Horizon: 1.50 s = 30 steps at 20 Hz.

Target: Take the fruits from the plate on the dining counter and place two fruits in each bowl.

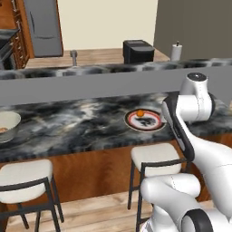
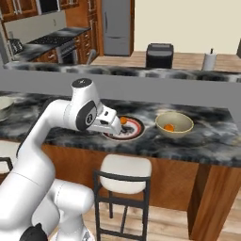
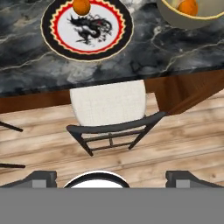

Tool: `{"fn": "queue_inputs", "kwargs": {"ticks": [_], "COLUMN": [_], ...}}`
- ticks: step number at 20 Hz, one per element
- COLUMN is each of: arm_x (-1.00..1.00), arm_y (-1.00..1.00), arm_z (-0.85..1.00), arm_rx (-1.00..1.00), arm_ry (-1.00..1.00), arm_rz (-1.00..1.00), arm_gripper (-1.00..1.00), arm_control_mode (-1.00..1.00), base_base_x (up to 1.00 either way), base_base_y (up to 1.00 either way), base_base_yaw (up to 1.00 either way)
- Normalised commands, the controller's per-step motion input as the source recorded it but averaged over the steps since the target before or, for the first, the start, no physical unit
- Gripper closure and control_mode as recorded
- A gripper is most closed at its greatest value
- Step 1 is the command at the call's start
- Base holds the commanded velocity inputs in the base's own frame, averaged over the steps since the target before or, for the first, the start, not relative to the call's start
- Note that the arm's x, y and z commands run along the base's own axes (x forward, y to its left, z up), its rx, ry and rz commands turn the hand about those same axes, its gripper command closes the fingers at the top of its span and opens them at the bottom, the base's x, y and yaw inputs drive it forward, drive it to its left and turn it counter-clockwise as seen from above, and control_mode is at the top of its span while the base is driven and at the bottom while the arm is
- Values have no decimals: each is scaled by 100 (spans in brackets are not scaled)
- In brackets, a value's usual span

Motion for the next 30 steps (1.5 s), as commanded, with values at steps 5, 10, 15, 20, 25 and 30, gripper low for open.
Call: {"fn": "queue_inputs", "kwargs": {"ticks": [5,10,15,20,25,30], "arm_x": [0,0,0,77,100,100], "arm_y": [0,0,0,25,48,28], "arm_z": [0,0,0,0,-1,-2], "arm_rx": [0,0,0,0,0,0], "arm_ry": [0,0,0,1,3,4], "arm_rz": [0,0,0,0,0,0], "arm_gripper": [-100,-100,-100,-100,-100,-100], "arm_control_mode": [100,100,100,-100,-100,-100], "base_base_x": [47,44,52,15,0,0], "base_base_y": [1,4,11,4,0,0], "base_base_yaw": [0,0,0,0,0,0]}}
